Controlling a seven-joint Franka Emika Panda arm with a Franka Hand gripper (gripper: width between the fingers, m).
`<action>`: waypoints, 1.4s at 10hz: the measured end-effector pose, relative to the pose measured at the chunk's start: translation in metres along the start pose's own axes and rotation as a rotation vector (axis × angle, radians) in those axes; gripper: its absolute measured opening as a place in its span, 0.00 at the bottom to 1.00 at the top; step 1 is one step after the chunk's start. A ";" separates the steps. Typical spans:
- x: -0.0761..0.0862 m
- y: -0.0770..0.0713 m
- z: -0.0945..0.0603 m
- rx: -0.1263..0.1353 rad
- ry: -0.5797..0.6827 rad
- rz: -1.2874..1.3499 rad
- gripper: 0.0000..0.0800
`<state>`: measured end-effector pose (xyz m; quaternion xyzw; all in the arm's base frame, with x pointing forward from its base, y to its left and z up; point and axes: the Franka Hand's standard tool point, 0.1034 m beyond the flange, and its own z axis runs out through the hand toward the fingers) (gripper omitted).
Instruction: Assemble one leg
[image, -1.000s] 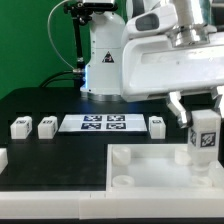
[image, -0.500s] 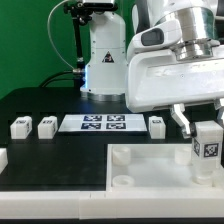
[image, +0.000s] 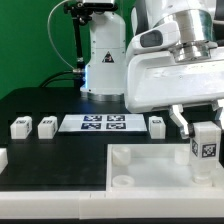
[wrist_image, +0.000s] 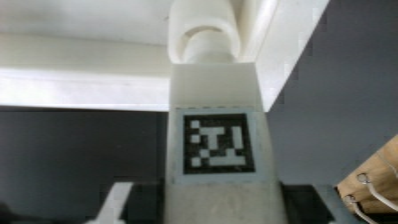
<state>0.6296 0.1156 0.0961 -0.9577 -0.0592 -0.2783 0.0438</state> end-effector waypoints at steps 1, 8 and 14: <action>-0.001 0.000 0.001 0.000 -0.002 -0.001 0.37; -0.009 0.000 0.011 -0.005 0.024 -0.008 0.46; -0.009 0.001 0.011 -0.005 0.024 -0.011 0.81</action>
Offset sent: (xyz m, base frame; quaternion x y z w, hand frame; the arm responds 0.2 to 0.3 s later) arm -0.0004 -0.0019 -0.0138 -0.0168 0.0072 -0.0017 0.9998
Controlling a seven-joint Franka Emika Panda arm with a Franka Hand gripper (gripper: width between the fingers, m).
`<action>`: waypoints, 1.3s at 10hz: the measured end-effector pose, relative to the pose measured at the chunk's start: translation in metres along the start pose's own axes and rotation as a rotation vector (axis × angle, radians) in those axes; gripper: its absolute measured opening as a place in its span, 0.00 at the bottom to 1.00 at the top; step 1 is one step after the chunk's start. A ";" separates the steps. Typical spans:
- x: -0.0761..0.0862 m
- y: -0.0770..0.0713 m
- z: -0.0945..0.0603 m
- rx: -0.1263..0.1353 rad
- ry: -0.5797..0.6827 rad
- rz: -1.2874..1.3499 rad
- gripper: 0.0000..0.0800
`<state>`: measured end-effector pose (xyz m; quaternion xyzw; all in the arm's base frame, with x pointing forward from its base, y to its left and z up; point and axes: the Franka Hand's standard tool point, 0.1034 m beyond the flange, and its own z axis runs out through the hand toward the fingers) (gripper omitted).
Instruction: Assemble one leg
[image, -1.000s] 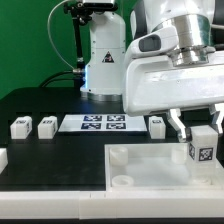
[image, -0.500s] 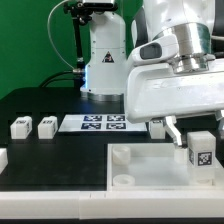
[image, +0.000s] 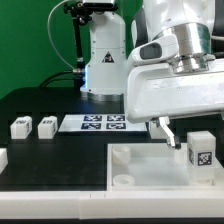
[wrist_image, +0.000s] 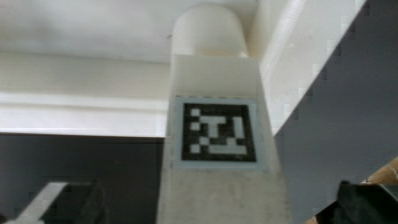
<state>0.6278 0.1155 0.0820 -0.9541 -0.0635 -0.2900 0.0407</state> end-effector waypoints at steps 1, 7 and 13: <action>0.000 0.000 0.000 0.000 -0.004 0.000 0.81; 0.011 0.000 0.001 0.039 -0.398 0.026 0.81; 0.008 0.002 0.009 0.049 -0.644 0.067 0.63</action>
Offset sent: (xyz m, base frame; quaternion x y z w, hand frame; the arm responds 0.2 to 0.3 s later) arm 0.0113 -0.0077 0.0102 -0.0029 -0.0494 0.0256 0.9984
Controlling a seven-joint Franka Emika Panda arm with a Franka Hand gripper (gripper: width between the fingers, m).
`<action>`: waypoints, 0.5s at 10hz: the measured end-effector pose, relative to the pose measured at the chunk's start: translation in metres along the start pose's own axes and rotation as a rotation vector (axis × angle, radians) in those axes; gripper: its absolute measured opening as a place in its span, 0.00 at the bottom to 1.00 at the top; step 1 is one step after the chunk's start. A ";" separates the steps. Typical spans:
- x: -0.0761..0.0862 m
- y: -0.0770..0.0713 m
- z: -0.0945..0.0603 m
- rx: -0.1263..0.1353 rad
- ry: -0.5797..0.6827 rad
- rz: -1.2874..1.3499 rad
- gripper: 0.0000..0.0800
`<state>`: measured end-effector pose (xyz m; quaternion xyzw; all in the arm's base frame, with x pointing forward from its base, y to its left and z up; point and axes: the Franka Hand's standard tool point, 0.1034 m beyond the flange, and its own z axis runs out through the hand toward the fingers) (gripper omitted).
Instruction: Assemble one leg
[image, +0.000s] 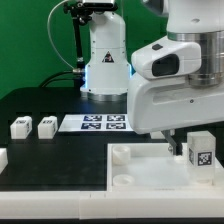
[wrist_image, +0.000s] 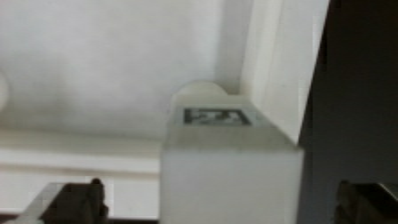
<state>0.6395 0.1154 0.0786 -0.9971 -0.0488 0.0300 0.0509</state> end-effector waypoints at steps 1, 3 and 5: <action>0.000 -0.001 0.000 0.003 0.000 0.040 0.63; 0.000 0.000 0.001 0.007 -0.002 0.257 0.42; 0.000 0.000 0.002 0.006 -0.001 0.420 0.37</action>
Offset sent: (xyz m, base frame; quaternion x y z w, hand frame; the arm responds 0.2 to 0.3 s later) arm 0.0000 0.0000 0.0000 0.0000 0.0000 0.2667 0.9638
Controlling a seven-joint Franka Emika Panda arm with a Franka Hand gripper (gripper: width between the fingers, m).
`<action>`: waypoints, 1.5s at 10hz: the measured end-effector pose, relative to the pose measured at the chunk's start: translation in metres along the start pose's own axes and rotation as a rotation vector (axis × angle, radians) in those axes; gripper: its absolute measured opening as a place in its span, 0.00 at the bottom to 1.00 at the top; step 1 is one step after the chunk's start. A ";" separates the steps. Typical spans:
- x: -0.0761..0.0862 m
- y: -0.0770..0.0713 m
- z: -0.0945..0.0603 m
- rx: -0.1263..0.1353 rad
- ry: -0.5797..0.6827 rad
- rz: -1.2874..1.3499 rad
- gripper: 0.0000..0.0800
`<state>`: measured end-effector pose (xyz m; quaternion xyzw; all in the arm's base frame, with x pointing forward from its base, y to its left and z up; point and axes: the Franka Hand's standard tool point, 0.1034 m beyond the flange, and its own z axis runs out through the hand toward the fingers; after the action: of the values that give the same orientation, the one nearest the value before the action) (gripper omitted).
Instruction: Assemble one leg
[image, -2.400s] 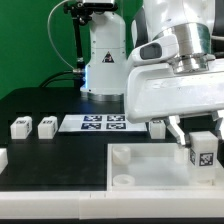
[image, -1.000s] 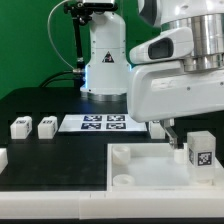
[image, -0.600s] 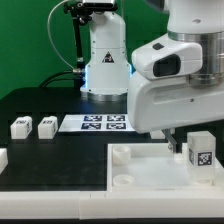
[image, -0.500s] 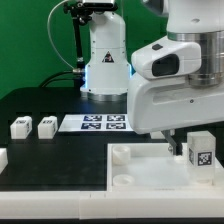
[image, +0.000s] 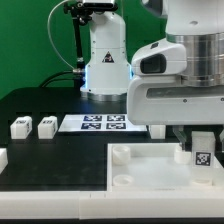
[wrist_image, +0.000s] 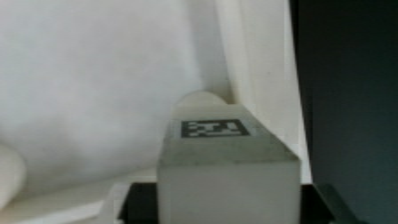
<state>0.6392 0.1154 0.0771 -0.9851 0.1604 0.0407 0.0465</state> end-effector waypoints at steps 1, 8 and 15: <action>0.001 0.000 0.000 0.001 0.014 0.175 0.37; -0.001 0.004 0.003 0.167 0.001 1.146 0.37; 0.002 -0.006 0.001 0.149 0.064 0.372 0.81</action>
Offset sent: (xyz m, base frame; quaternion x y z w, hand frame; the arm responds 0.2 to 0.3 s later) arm -0.0116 -0.0065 -0.0212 0.1831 0.0204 0.5298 0.8279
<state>0.6424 0.1203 0.0762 -0.9332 0.3434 0.0055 0.1057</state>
